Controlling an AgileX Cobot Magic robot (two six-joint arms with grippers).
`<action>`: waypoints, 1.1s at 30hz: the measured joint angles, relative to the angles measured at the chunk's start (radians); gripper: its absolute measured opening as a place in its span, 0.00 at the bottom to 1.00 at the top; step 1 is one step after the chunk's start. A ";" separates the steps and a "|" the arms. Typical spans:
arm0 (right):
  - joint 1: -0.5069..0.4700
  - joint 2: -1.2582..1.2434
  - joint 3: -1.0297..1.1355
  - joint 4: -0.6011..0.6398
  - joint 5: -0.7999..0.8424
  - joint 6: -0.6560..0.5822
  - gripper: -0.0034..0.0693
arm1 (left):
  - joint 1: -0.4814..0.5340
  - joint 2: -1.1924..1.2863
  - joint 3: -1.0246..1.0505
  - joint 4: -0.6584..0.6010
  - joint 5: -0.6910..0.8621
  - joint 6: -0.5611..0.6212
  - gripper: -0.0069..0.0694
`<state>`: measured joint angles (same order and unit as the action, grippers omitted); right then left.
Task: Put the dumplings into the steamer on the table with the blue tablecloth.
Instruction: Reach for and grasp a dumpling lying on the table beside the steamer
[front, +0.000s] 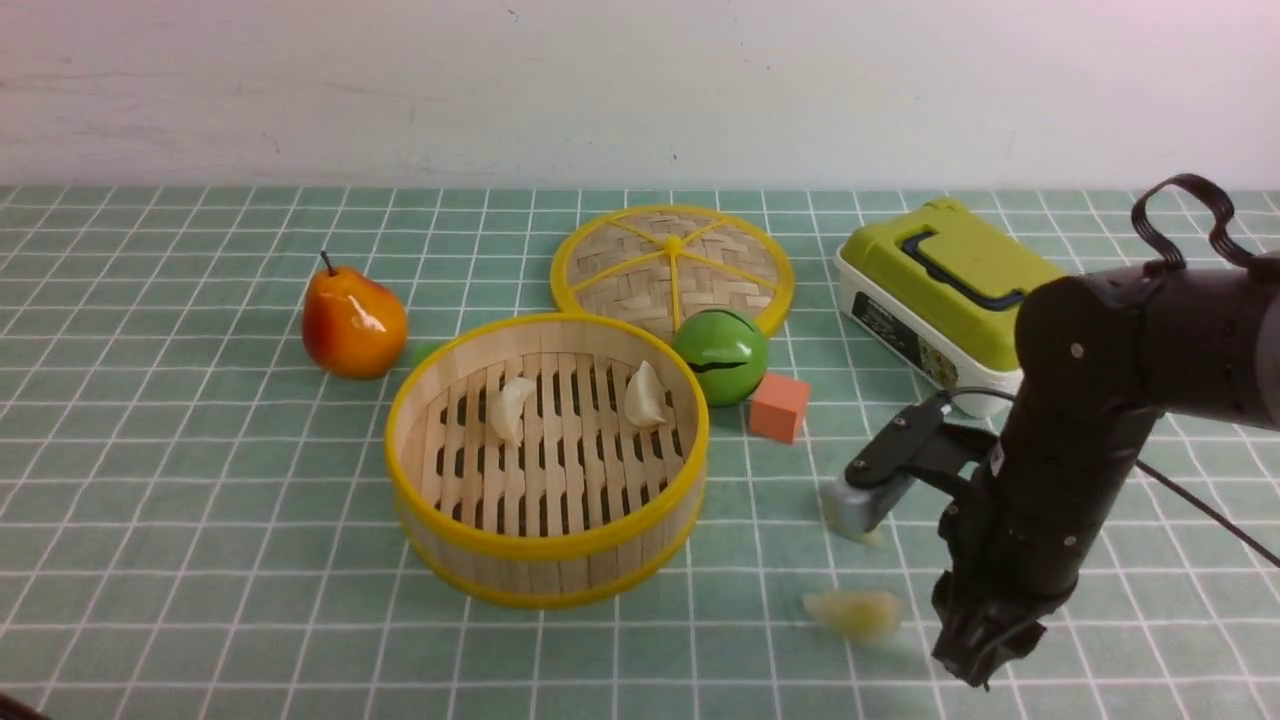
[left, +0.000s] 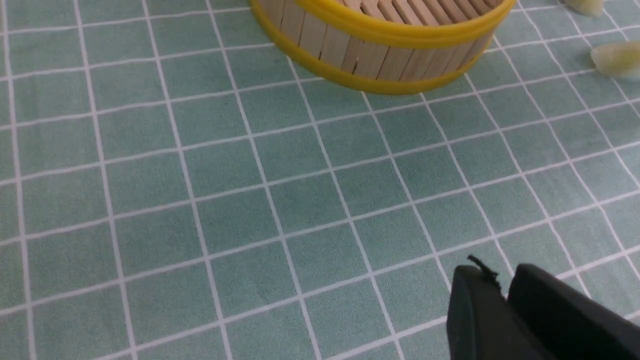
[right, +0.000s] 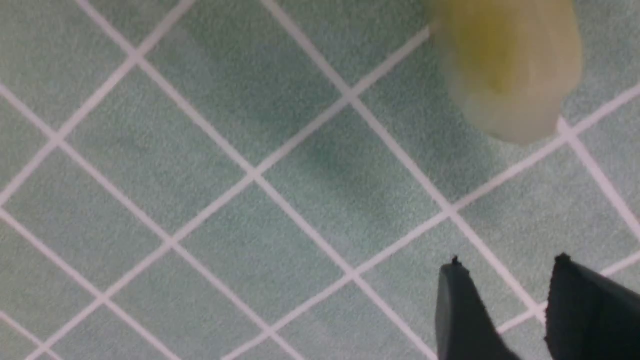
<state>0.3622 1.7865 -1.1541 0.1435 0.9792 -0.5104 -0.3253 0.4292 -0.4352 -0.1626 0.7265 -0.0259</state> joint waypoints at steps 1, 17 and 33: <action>0.000 -0.007 -0.005 0.004 -0.001 0.000 0.44 | 0.000 0.000 0.001 0.000 -0.007 0.000 0.21; 0.078 0.062 -0.046 0.068 -0.227 -0.237 0.56 | 0.000 0.000 0.054 -0.020 -0.131 -0.001 0.22; 0.079 0.043 -0.075 0.041 -0.161 0.092 0.03 | 0.000 0.000 0.068 -0.059 -0.141 -0.001 0.23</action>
<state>0.4408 1.8295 -1.2288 0.1847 0.8180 -0.4189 -0.3253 0.4292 -0.3676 -0.2212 0.5856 -0.0273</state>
